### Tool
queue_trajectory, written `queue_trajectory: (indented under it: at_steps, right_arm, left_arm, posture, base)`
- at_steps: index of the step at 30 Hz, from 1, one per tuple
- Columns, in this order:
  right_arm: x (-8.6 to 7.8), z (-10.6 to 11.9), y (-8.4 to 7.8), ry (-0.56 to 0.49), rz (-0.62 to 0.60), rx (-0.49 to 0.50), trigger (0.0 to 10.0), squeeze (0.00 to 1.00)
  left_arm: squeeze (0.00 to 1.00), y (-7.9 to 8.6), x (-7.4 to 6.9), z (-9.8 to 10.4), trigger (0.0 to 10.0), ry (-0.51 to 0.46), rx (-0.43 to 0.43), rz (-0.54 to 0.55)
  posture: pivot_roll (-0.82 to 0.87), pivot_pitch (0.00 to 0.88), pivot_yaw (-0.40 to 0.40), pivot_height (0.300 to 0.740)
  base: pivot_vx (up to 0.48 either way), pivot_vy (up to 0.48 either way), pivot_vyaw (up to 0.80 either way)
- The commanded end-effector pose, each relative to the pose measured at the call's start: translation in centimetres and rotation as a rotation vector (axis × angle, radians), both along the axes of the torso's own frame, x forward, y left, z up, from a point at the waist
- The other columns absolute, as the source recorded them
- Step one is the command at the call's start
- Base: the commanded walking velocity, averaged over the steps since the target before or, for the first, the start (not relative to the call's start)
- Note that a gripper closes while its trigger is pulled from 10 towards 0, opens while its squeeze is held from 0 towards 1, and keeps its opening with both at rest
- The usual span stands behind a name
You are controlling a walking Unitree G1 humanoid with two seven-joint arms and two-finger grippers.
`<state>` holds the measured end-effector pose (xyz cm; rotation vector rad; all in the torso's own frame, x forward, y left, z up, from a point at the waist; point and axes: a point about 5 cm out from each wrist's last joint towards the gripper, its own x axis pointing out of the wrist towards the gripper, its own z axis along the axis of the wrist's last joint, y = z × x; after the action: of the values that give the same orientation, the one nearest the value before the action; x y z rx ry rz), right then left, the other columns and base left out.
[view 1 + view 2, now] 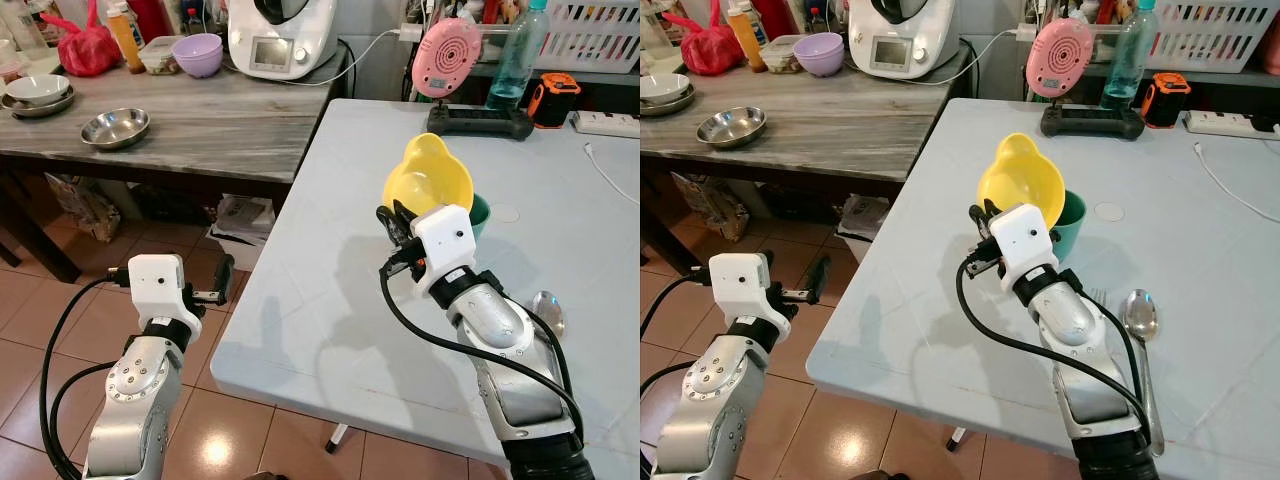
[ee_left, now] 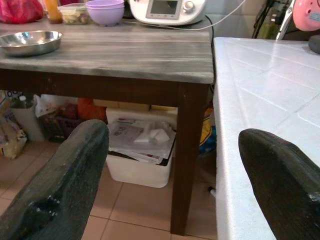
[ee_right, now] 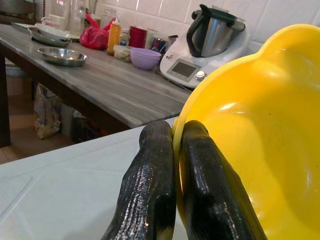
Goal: Setting the table
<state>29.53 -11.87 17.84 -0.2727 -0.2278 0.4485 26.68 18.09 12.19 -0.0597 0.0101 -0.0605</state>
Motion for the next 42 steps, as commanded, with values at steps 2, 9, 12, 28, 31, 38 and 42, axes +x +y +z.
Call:
queue_trajectory:
  at_steps: [2, 9, 12, 28, 31, 38, 42]
  right_arm:
    - [-0.3, 0.7, 0.6, -0.025, 0.014, 0.016, 10.0, 0.00]
    - [-0.3, 0.7, 0.8, -0.023, 0.017, 0.020, 10.0, 0.00]
    - [-0.3, 0.7, 0.9, -0.024, 0.019, 0.022, 10.0, 0.00]
    - [-0.4, 0.6, 1.4, -0.023, 0.013, 0.044, 10.0, 0.00]
    - [-0.4, 0.6, 1.5, -0.023, 0.013, 0.049, 10.0, 0.00]
    - [-0.4, 0.5, 1.7, -0.020, 0.012, 0.055, 10.0, 0.00]
    - [-0.5, 0.4, 1.8, -0.018, 0.014, 0.058, 10.0, 0.00]
  left_arm:
    - [0.00, 0.6, 0.0, -0.1, 10.0, 0.018, 0.009, 0.015]
    - [0.00, 0.7, 0.0, -0.1, 10.0, 0.021, 0.011, 0.014]
    - [0.00, 0.7, -0.1, -0.1, 10.0, 0.023, 0.012, 0.012]
    - [0.00, 0.9, 0.0, 0.3, 10.0, 0.010, 0.045, 0.000]
    - [0.00, 0.9, -0.1, 0.3, 10.0, 0.007, 0.052, -0.011]
    - [0.00, 1.0, -0.3, 0.3, 10.0, 0.009, 0.049, -0.016]
    - [0.00, 1.0, -0.4, 0.3, 10.0, 0.010, 0.056, -0.015]
  posture:
    - [-0.11, 0.051, 0.092, 0.740]
    - [-0.11, 0.051, 0.093, 0.740]
    - [-0.11, 0.051, 0.094, 0.740]
    - [-0.10, 0.057, 0.110, 0.740]
    - [-0.10, 0.058, 0.115, 0.740]
    - [-0.09, 0.061, 0.120, 0.740]
    - [-0.08, 0.062, 0.121, 0.740]
  base:
    - [0.000, 0.281, 0.00]
    - [0.000, 0.290, 0.00]
    - [0.000, 0.295, 0.00]
    - [0.000, 0.444, 0.00]
    - [0.000, 0.480, 0.00]
    - [0.000, 0.480, 0.00]
    - [0.000, 0.480, 0.00]
